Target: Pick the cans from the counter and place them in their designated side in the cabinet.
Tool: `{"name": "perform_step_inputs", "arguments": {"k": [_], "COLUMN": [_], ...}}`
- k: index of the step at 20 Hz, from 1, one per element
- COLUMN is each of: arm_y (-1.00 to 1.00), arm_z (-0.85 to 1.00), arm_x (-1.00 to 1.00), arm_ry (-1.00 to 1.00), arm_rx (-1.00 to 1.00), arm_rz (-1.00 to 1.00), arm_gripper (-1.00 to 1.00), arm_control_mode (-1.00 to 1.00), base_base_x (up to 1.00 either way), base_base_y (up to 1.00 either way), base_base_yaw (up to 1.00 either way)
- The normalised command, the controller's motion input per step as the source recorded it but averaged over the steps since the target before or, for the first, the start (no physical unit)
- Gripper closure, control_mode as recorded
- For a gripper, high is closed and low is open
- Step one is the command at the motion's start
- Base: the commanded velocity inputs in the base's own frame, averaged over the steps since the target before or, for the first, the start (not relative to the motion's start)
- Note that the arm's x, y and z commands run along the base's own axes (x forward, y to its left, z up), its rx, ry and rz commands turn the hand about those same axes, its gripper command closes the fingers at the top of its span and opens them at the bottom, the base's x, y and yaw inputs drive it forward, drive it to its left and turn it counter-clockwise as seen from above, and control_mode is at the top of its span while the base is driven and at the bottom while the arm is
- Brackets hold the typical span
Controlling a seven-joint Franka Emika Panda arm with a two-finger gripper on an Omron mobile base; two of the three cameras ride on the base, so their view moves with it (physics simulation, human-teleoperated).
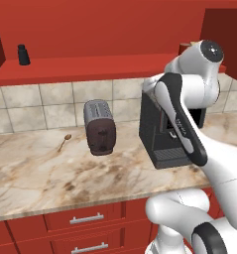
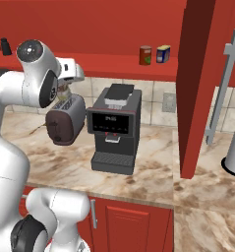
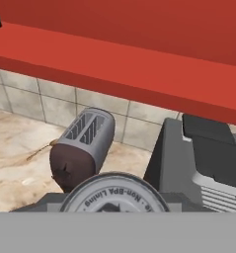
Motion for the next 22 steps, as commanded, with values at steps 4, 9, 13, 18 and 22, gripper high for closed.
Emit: {"name": "perform_step_inputs", "arguments": {"k": [4,9,13,18,22], "arm_y": [-0.17,-0.19,-0.22,-0.22,-0.16], "arm_z": [0.15,0.10,0.15,0.18,0.15], "arm_x": [-0.01,0.00,0.00,0.00,0.00], "arm_ry": [-0.05,-0.03,-0.03,-0.04,-0.04], "arm_rx": [0.00,0.00,0.00,0.00,0.00], "arm_rz": [-0.01,-0.02,-0.02,-0.03,-0.03], "arm_gripper": [1.00,1.00,1.00,1.00,1.00], "arm_control_mode": [-1.00,-1.00,-1.00,-1.00,-1.00], "base_base_x": [0.00,0.00,0.00,0.00,0.00], "base_base_y": [0.00,0.00,0.00,0.00,0.00], "base_base_yaw": [0.00,0.00,0.00,0.00,0.00]}}
